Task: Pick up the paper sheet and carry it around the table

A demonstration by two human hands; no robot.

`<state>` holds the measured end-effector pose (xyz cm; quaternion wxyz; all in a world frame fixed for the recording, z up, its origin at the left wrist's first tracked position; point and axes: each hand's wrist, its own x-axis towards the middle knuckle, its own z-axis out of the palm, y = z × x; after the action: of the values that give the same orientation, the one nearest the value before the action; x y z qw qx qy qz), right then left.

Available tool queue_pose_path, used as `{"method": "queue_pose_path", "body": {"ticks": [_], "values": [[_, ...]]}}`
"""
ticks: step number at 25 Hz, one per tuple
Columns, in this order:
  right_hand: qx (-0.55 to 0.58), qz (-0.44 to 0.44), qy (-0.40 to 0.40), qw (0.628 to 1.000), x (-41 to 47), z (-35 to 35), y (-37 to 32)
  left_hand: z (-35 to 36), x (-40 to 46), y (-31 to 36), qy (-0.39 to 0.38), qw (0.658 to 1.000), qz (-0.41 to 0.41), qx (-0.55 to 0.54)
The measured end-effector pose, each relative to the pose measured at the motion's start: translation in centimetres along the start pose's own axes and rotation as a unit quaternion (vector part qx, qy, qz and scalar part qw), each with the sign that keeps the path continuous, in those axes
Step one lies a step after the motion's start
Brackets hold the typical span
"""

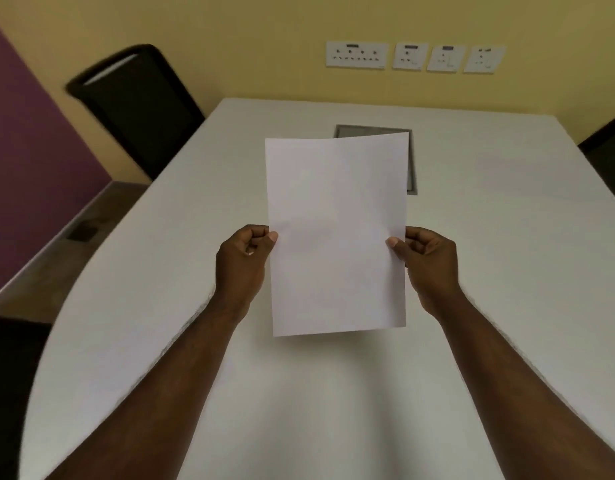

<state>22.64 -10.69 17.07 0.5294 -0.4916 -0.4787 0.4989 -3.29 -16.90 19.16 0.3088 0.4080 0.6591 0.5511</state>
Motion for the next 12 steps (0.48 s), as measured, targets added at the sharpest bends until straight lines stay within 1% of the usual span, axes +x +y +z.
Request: {"method": "queue_pose_path", "body": {"ticks": [2,5,8,12], "values": [[-0.008,-0.019,-0.041,0.999,-3.4,1.3,-2.4,-3.8,-4.3,1.9,0.048,0.999,0.009,0.0],[-0.014,-0.051,-0.134,0.99,-8.5,4.9,-5.6,-10.4,-11.1,4.3,0.122,0.992,0.015,-0.005],[-0.003,-0.079,-0.227,0.971,-13.9,9.7,-8.8,-17.6,-17.4,5.9,0.19,0.982,0.025,-0.008],[0.012,-0.095,-0.312,0.945,-20.8,16.4,-11.7,-26.3,-24.3,7.6,0.281,0.959,0.046,-0.01]]}}
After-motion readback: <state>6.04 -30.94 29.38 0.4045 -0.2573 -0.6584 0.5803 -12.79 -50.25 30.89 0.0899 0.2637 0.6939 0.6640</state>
